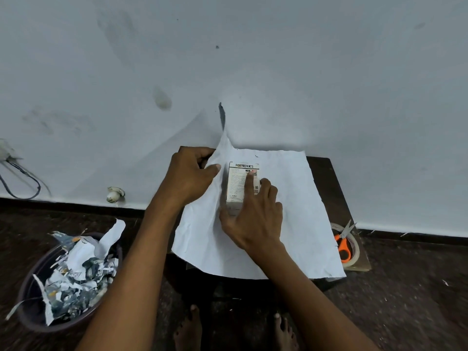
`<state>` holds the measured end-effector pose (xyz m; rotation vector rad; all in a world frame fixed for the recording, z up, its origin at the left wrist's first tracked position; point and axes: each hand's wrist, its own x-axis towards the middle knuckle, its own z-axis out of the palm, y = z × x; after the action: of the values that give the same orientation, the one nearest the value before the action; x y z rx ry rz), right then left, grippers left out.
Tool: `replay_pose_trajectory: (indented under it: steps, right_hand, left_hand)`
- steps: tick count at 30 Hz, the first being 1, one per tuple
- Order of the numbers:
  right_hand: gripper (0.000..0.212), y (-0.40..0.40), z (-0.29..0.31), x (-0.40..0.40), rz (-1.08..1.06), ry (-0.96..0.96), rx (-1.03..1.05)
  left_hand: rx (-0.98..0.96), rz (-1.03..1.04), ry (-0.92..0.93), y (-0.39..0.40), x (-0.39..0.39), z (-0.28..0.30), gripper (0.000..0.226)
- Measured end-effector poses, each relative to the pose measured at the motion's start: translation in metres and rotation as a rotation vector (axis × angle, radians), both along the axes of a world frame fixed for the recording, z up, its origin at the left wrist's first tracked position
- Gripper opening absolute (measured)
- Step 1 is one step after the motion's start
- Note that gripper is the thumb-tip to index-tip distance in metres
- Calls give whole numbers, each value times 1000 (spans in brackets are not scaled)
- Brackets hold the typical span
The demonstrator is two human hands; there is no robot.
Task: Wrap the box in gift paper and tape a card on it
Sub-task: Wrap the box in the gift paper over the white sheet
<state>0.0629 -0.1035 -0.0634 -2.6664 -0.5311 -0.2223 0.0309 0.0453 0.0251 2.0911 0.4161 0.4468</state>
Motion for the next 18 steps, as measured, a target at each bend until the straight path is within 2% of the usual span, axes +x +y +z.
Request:
replay_pose_trajectory:
  steps: [5,10,15,16,17,18]
  right_hand:
    - [98,-3,-5,8,145,24,111]
    - [116,-4,-5,14,221,189,125]
    - [97,-10,8,5,301,261,267]
    - [95,-10,7,6,286,338,297]
    - [84,-9,8,11,272,430,275]
    - [64,-8,10,15,272,606,251]
  left_hand:
    - [110,-95,-10,-26,13,1,27]
    - [156,-140,32,-49,28,-4,31]
    - [135,-160,132,-60,41,-10,31]
    - [137,-172,151,-63,42,-11,31]
    - [142,-184,175,-66,44,-11,31]
    - [152,-193,199,-69,46,-12,31]
